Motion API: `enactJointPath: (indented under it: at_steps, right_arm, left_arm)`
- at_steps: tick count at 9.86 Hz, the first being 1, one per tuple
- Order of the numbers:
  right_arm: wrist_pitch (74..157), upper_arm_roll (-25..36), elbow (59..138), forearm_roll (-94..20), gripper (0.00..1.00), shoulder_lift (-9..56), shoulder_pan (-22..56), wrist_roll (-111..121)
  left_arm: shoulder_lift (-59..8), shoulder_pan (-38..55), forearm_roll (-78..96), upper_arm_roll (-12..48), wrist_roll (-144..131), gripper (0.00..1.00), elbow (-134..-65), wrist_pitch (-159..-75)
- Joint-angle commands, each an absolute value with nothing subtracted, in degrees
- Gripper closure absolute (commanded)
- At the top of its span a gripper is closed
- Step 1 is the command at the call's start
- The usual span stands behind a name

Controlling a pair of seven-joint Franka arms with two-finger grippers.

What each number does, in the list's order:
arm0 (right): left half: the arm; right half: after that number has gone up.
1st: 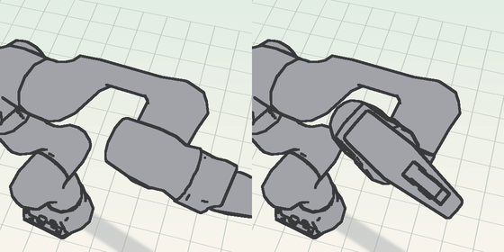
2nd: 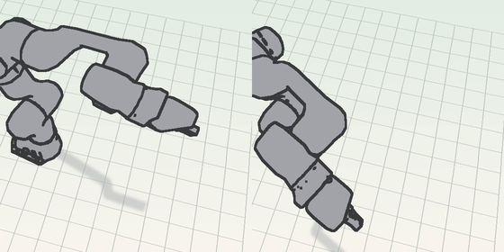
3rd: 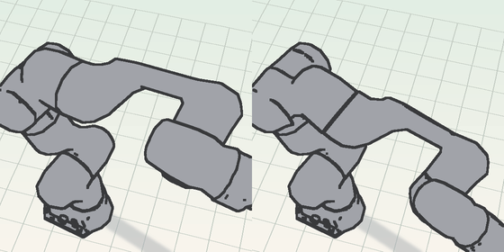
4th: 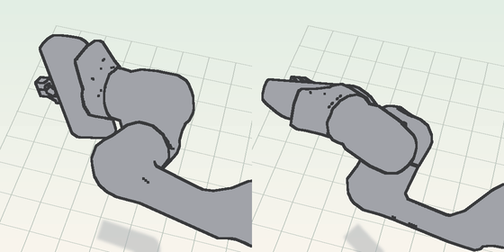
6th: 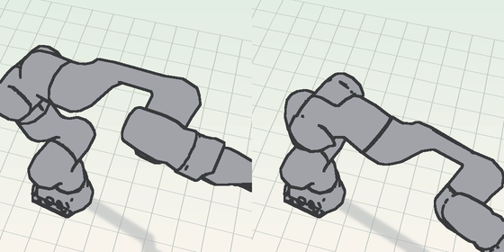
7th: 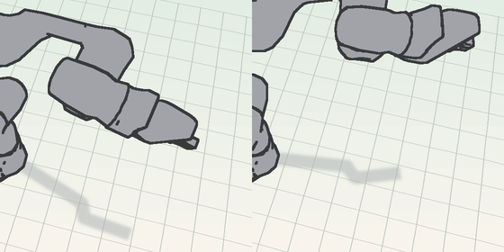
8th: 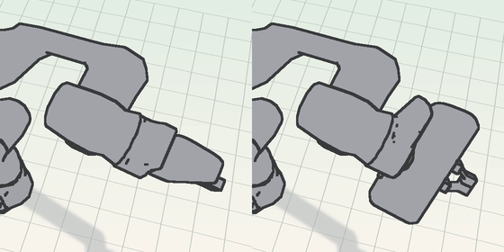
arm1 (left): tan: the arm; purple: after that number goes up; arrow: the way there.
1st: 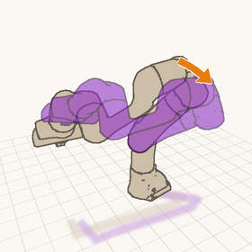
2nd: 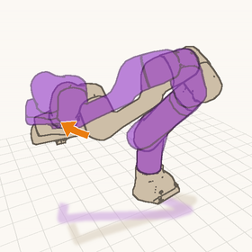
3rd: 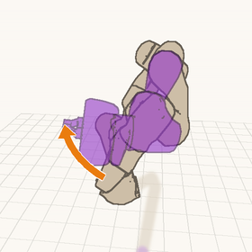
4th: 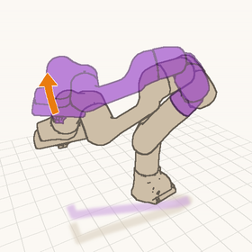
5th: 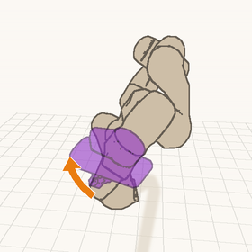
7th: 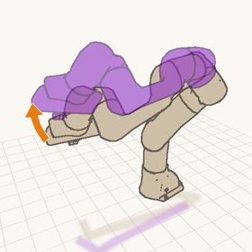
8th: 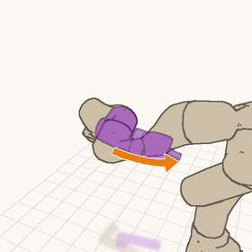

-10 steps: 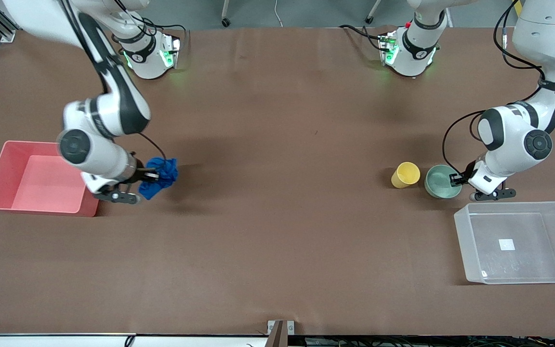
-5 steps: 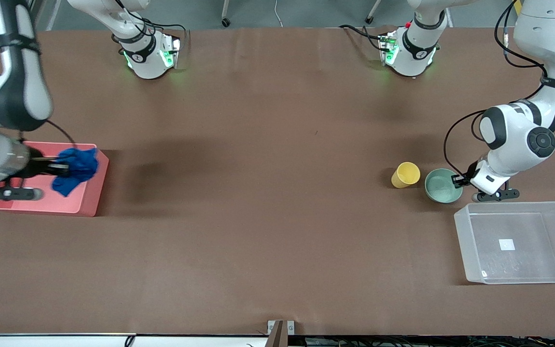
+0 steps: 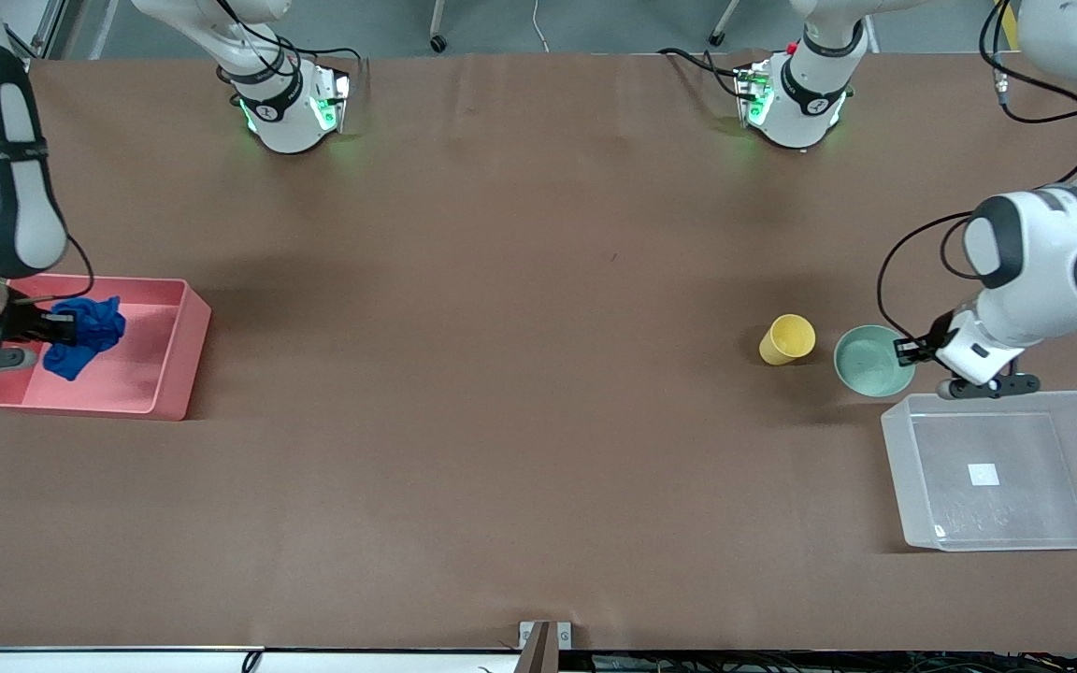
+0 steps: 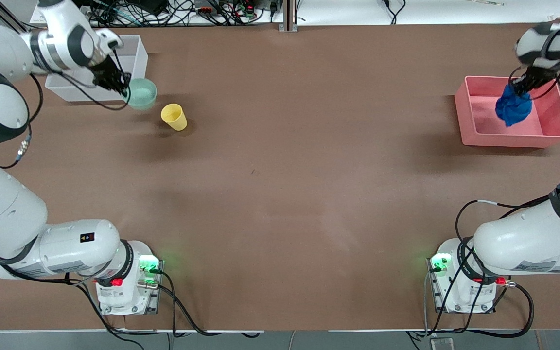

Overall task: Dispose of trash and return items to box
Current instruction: 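Release the cloth in the bin while the left gripper sets the bowl in the box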

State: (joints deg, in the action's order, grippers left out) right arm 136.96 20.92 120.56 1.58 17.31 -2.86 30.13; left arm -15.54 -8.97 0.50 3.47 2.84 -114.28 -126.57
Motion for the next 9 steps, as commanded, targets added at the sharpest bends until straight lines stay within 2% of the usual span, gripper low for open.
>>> enactJointPath:
  at_steps: [1,2,3,5,7,8,9]
  right_arm:
    - [140.36,20.65,122.61,1.58,0.66,19.24,-3.25,30.67]
    - [140.45,20.65,122.52,1.32,0.05,19.68,-3.16,30.59]
    - [140.28,20.65,122.08,1.32,0.0,19.6,-2.82,30.24]
    - [136.7,20.04,119.9,1.32,0.0,16.29,-2.37,29.1]
    - [124.35,14.89,112.8,1.41,0.0,10.84,-2.72,17.99]
    - [117.67,12.42,108.85,1.41,0.0,8.29,-2.72,11.93]
    - [110.81,8.3,103.41,1.41,0.0,7.13,-3.33,4.82]
  left_arm:
    - [-17.84,-8.88,0.35,3.6,3.87,1.0,-104.81,-118.16]
    - [-19.32,-9.14,0.35,3.6,5.35,1.0,-100.42,-116.82]
    - [-21.51,-9.66,0.35,3.52,8.58,1.0,-96.46,-116.81]
    - [-29.75,-11.76,-2.61,2.9,14.39,1.0,-85.14,-116.72]
    - [-38.28,-14.93,-2.64,2.99,19.04,1.0,-76.33,-116.81]
    - [-41.45,-16.07,-2.64,2.99,20.2,1.0,-73.42,-117.76]
    - [-42.88,-16.78,-2.64,2.99,20.3,1.0,-73.39,-120.3]
